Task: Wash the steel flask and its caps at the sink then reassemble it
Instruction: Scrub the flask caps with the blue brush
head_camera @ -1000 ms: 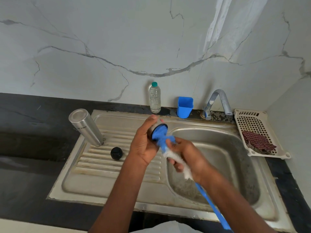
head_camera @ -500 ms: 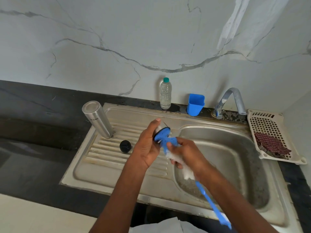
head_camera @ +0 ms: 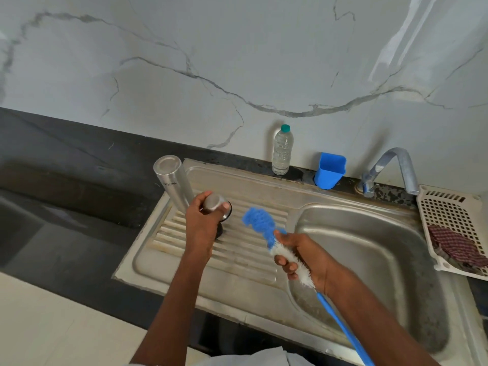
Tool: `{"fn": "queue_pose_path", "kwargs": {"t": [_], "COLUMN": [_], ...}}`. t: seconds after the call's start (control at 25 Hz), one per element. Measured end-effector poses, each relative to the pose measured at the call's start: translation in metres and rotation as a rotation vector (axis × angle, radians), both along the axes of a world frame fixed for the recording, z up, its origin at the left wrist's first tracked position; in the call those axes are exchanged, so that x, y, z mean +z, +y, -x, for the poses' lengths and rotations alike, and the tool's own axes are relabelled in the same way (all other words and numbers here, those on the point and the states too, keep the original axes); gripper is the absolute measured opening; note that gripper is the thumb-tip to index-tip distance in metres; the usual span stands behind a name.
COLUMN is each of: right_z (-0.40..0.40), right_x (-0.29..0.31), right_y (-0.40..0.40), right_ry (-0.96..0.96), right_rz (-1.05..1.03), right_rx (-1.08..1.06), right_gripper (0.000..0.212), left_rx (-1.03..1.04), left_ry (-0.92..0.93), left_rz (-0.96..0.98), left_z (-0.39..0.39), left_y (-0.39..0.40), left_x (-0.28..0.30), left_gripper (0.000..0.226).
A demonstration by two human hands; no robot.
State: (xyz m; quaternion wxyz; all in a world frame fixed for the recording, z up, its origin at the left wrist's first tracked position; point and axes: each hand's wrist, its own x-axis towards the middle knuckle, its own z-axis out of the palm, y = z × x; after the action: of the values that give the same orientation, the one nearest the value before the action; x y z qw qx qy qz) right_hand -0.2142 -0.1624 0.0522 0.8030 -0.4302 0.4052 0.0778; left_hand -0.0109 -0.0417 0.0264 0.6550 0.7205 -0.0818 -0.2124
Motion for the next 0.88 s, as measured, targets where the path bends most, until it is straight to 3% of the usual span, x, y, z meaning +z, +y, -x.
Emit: {"fn": "queue_pose_path", "kwargs": {"t": [0.16, 0.24, 0.52, 0.88], "right_z": [-0.008, -0.012, -0.027, -0.041], "right_x": [-0.009, -0.014, -0.026, -0.026], "right_y": [0.005, 0.003, -0.011, -0.014], "right_ry": [0.085, 0.077, 0.114, 0.097], "right_rz": [0.111, 0.123, 0.183, 0.189], "right_rx": [0.001, -0.008, 0.014, 0.014], "right_gripper": [0.031, 0.030, 0.032, 0.029], "left_rx": [-0.075, -0.132, -0.290, -0.244], "left_ry": [-0.430, -0.525, -0.596, -0.567], "left_rz": [-0.425, -0.568, -0.898, -0.997], "left_z": [-0.020, -0.030, -0.053, -0.055], "left_y": [-0.024, -0.041, -0.069, -0.068], "left_x": [-0.032, -0.046, -0.073, -0.097], "left_gripper": [0.058, 0.056, 0.041, 0.044]}}
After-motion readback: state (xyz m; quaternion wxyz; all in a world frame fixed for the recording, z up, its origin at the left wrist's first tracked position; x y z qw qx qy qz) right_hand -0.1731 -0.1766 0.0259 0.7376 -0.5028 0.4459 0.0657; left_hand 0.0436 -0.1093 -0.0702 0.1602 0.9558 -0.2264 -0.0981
